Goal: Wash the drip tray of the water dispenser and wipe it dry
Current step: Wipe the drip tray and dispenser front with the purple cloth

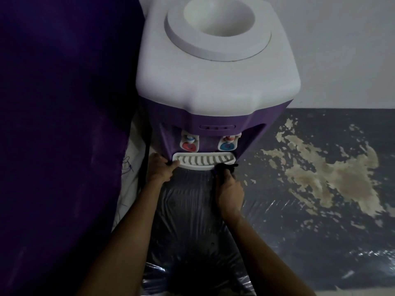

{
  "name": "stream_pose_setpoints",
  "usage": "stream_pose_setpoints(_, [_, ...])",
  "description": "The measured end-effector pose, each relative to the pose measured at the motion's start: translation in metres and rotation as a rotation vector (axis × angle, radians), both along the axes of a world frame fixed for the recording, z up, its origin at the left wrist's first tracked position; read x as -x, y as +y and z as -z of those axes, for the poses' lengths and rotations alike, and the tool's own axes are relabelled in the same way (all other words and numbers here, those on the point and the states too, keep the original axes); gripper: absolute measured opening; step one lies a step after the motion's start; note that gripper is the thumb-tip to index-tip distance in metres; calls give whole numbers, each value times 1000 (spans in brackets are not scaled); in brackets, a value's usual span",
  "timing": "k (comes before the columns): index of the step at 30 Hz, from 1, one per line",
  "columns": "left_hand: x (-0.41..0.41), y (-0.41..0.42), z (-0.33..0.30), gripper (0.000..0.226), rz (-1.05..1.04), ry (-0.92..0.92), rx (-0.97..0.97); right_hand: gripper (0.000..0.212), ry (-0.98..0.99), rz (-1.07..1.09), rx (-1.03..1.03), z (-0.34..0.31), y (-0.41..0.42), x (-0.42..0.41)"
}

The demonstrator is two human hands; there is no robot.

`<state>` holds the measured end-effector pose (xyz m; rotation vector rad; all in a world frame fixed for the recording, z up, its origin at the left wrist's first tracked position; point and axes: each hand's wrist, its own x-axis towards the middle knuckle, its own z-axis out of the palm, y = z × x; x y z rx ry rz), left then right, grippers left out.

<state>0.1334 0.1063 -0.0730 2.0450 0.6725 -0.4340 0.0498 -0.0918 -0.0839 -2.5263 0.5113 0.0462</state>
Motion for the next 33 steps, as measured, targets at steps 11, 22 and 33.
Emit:
stream_pose_setpoints(11, [2, 8, -6, 55, 212, -45, -216, 27, 133, -296, 76, -3, 59, 3])
stream_pose_setpoints(22, [8, 10, -3, 66, 38, -90, -98, 49, -46, -177, -2, 0, 9, 23])
stream_pose_setpoints(33, [56, 11, 3, 24, 306, -583, -388, 54, 62, 33, 88, 3, -34, 2])
